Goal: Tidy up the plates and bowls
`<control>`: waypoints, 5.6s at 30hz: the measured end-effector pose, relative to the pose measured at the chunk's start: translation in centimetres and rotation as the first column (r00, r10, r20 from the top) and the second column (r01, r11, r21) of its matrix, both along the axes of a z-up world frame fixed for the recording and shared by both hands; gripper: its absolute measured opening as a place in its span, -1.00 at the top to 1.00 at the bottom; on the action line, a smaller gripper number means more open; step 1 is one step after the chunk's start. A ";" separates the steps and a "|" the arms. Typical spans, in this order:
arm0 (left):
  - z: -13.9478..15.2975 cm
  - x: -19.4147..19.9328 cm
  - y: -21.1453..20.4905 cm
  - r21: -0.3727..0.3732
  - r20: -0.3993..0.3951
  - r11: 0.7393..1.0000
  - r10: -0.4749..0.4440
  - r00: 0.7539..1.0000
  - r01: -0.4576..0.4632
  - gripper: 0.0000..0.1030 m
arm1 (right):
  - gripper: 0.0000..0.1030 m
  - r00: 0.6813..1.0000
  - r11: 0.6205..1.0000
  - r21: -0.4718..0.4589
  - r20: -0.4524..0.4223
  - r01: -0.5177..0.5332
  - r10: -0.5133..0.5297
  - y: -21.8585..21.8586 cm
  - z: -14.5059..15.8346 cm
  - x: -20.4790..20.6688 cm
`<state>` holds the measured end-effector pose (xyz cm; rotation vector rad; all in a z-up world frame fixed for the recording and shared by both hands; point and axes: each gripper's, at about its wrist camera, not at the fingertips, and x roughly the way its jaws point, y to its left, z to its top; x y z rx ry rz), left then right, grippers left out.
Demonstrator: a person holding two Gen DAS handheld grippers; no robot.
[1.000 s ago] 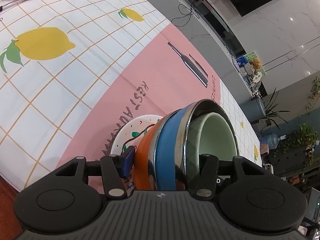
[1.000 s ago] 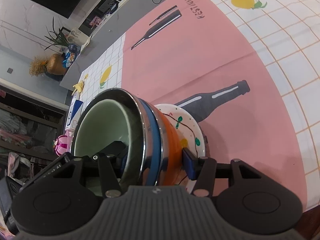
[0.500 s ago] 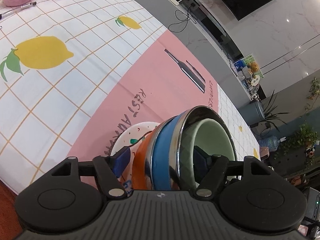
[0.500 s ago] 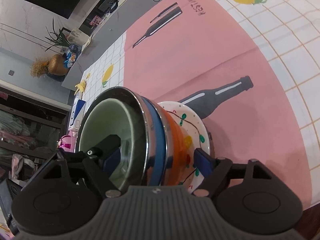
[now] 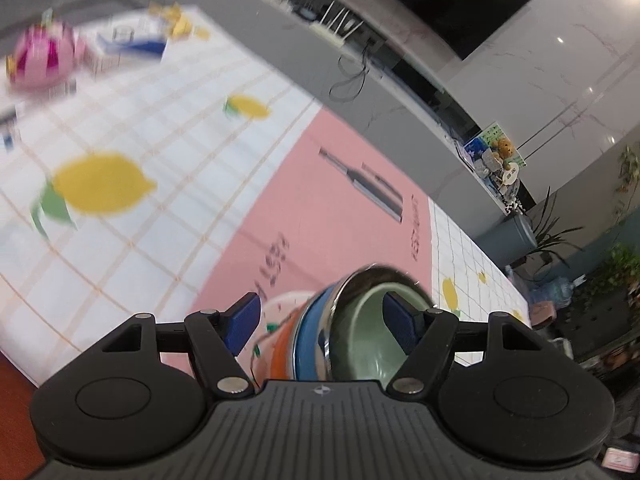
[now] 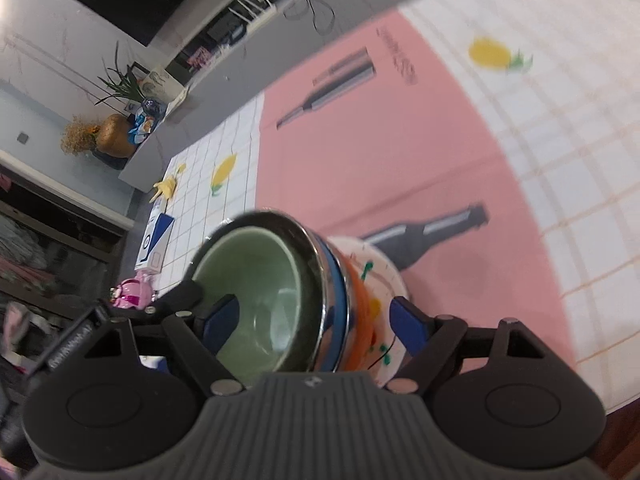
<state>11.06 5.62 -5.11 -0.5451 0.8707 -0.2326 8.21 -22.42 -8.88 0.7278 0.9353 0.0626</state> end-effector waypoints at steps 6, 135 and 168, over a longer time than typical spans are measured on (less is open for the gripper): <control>5.2 -2.7 -1.7 0.225 0.172 0.974 -0.066 0.983 0.026 -0.58 | -0.62 0.990 0.981 -0.191 0.141 -0.001 0.028 0.1 4.6 -2.7; 0.4 -12.1 -6.5 0.594 0.104 0.794 -0.235 0.966 0.129 -0.60 | -0.91 0.973 0.857 -0.515 0.200 0.002 0.118 2.1 1.5 -15.1; 0.8 -12.5 -6.4 0.592 0.117 0.797 -0.233 0.965 0.121 -0.60 | -0.91 0.973 0.856 -0.517 0.188 -0.015 0.131 2.5 1.4 -15.1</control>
